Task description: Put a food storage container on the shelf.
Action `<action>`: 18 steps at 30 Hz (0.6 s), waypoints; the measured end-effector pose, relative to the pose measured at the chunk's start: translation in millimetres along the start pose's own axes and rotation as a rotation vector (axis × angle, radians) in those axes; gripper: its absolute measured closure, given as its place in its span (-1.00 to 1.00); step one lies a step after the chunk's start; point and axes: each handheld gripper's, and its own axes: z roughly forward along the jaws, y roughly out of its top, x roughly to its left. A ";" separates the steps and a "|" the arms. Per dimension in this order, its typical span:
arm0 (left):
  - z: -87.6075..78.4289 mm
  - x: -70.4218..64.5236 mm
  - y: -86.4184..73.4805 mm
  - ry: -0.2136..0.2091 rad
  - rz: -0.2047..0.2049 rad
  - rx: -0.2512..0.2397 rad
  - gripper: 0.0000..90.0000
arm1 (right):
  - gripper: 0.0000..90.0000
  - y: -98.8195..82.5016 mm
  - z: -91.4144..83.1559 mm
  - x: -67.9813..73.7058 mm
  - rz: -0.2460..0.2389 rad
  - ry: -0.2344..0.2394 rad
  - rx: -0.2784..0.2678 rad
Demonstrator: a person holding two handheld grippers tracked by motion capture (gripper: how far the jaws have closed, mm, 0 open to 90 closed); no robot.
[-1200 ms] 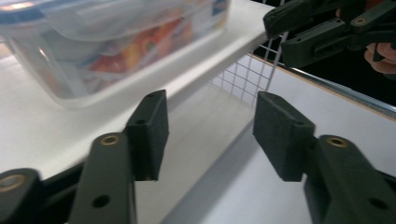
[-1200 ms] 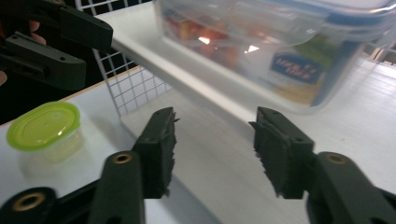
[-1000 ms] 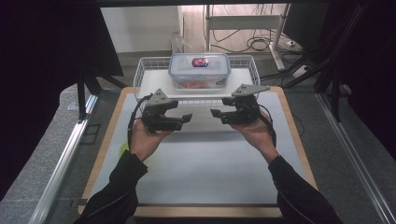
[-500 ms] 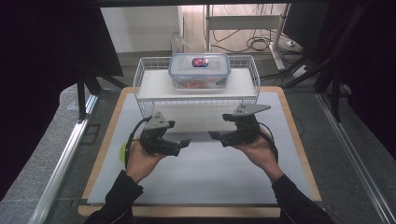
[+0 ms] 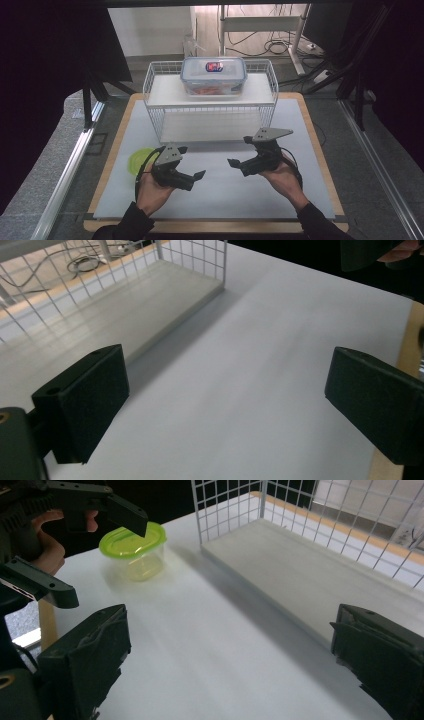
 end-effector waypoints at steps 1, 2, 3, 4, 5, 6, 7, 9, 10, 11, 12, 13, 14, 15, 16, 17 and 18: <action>0.9 -1.4 -3.4 -0.006 -0.006 -0.001 -0.93 | -0.95 -2.7 -0.2 1.5 -0.002 0.003 0.000; 1.7 -3.2 -6.9 -0.010 -0.013 0.002 -0.94 | -0.95 -5.5 -0.3 2.9 -0.005 0.007 0.001; 2.5 -5.0 -10.6 -0.014 -0.021 0.007 -0.93 | -0.95 -8.6 -0.2 4.3 -0.004 0.010 0.006; 3.1 -6.8 -14.5 -0.020 -0.028 0.012 -0.92 | -0.94 -11.9 0.0 5.4 -0.003 0.014 0.012; 3.7 -8.6 -18.3 -0.029 -0.032 0.016 -0.92 | -0.94 -15.5 -0.2 6.9 -0.006 0.017 0.014; 4.1 -10.6 -22.1 -0.038 -0.033 0.018 -0.92 | -0.94 -19.2 -0.5 8.5 -0.010 0.016 0.013; 4.1 -12.4 -25.6 -0.041 -0.026 0.022 -0.92 | -0.94 -22.7 -0.9 10.1 -0.013 0.012 0.012; 4.4 -16.0 -31.4 -0.045 -0.020 0.034 -0.92 | -0.94 -29.2 -1.4 12.9 -0.016 0.014 0.017; 4.5 -17.7 -34.1 -0.044 -0.018 0.043 -0.92 | -0.94 -32.3 -1.8 14.5 -0.015 0.014 0.019; 4.5 -19.3 -36.8 -0.038 -0.011 0.049 -0.92 | -0.94 -35.3 -2.2 16.1 -0.020 0.011 0.023; 4.6 -20.9 -39.5 -0.032 -0.002 0.053 -0.92 | -0.94 -38.1 -2.5 17.6 -0.027 0.007 0.028; 4.4 -22.3 -42.0 -0.027 0.004 0.059 -0.93 | -0.94 -40.8 -2.7 18.9 -0.032 0.000 0.036; 4.4 -23.7 -44.7 -0.022 0.007 0.062 -0.93 | -0.94 -43.7 -3.0 19.7 -0.040 -0.006 0.041; 4.4 -25.1 -47.3 -0.018 0.011 0.064 -0.93 | -0.94 -46.8 -3.2 20.6 -0.040 -0.013 0.045; 4.2 -26.5 -49.9 -0.013 0.016 0.066 -0.93 | -0.94 -50.1 -3.1 21.0 -0.041 -0.016 0.045; 4.7 -27.9 -52.3 -0.007 0.020 0.072 -0.93 | -0.94 -53.7 -2.8 21.6 -0.039 -0.020 0.048; 5.8 -29.0 -54.3 -0.002 0.026 0.089 -0.93 | -0.94 -57.1 -2.4 22.0 -0.042 -0.021 0.053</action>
